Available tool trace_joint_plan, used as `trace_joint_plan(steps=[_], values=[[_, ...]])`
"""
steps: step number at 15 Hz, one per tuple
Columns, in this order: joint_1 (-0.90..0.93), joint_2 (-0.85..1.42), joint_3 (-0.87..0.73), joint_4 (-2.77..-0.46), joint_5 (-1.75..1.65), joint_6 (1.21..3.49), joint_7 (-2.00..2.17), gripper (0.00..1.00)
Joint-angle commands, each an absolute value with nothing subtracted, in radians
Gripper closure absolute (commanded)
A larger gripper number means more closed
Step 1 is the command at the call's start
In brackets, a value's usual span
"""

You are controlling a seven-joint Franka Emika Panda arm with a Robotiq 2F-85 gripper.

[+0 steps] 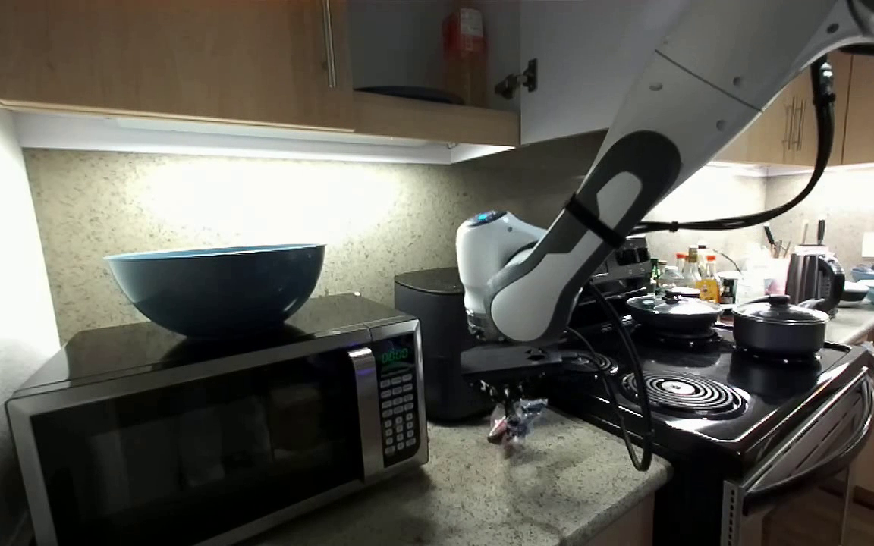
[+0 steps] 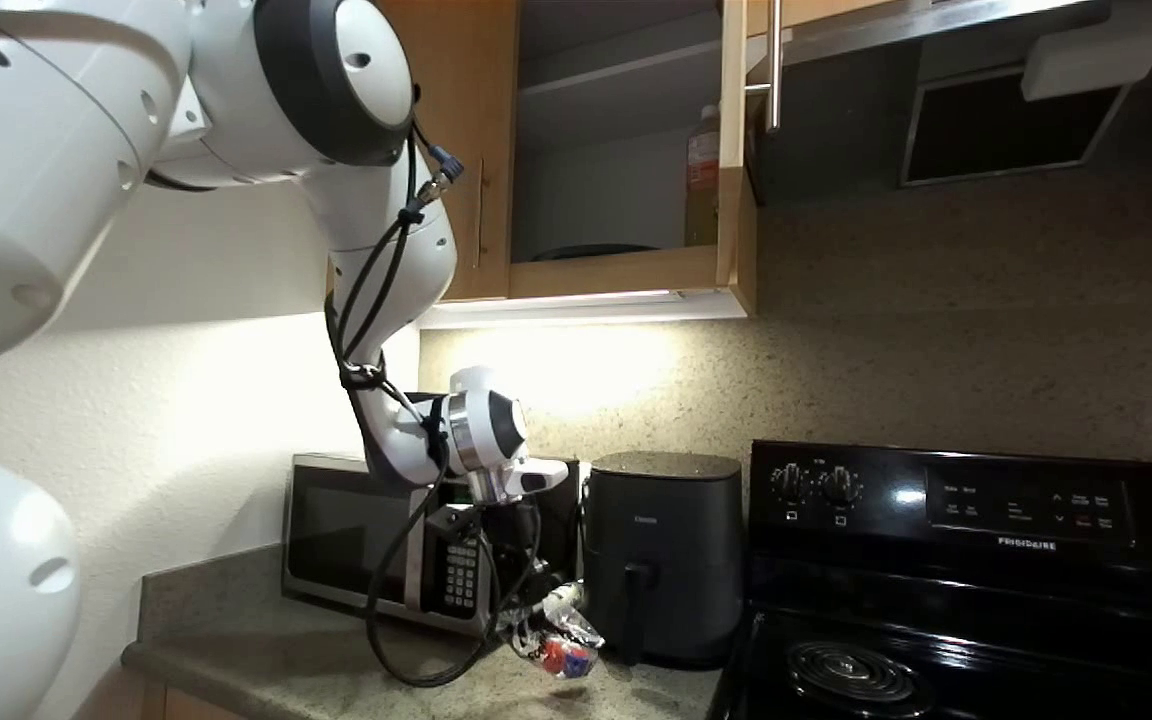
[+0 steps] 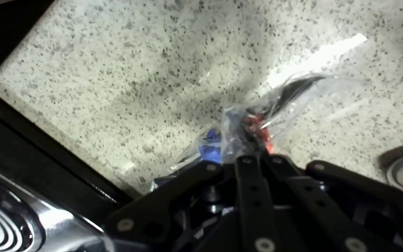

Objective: Pick up the plastic from the counter and put it in the cabinet

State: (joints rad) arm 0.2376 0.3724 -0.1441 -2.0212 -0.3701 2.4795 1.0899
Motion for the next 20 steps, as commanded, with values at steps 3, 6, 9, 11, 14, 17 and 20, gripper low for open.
trace_joint_plan(steps=[3,6,9,11,14,17,20], values=[[0.262,0.111,-0.139,-2.082,-0.578,2.36,1.161,1.0],[0.233,0.004,-0.085,-2.05,-0.728,2.28,1.232,1.0],[0.2,-0.077,-0.013,-2.012,-0.823,2.185,1.259,1.0],[0.17,-0.053,0.012,-1.998,-0.782,2.203,1.224,1.0],[0.154,-0.069,0.039,-1.995,-0.784,2.19,1.224,0.98],[0.15,-0.049,0.036,-1.995,-0.785,2.191,1.225,0.98],[0.14,-0.059,0.044,-1.967,-0.85,2.251,1.258,1.0]])
